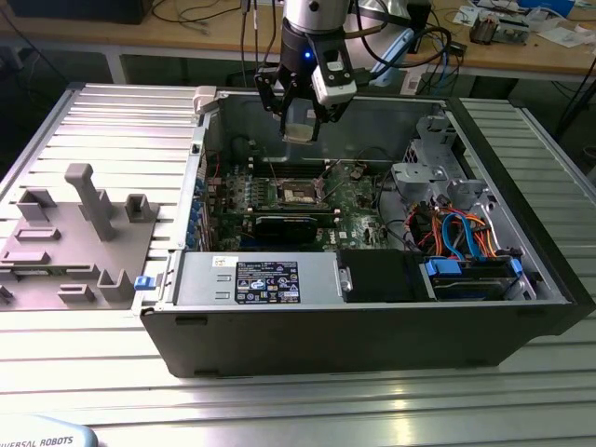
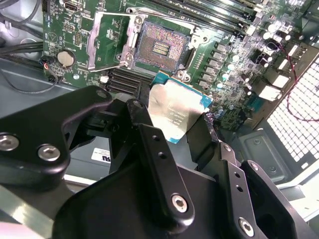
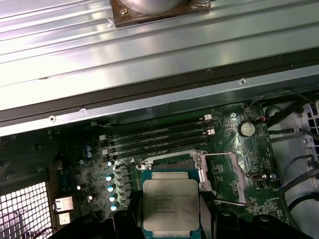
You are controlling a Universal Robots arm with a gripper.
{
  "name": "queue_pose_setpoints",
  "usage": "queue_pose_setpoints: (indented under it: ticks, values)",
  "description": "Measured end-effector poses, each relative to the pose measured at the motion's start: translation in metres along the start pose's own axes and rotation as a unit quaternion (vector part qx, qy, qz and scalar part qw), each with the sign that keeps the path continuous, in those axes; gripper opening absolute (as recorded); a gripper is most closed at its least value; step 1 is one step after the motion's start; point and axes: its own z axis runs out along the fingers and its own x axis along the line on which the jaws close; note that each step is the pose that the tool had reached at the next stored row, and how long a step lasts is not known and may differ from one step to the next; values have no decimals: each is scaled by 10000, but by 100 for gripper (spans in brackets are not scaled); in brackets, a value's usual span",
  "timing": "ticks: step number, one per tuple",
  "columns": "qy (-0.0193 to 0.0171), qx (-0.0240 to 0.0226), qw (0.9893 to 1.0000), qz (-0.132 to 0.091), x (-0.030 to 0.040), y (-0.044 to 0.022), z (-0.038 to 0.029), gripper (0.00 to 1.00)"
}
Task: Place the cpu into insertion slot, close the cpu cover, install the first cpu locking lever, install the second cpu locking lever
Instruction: 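Place the cpu into insertion slot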
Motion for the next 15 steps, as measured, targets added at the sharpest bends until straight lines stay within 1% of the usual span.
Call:
queue_pose_setpoints:
  ticks: [10,13,15]
  values:
    - [-4,-2,10000,49,0,0,0,54]
    - [-15,-6,9998,177,0,0,2,54]
    - [-17,-7,9998,201,0,0,3,54]
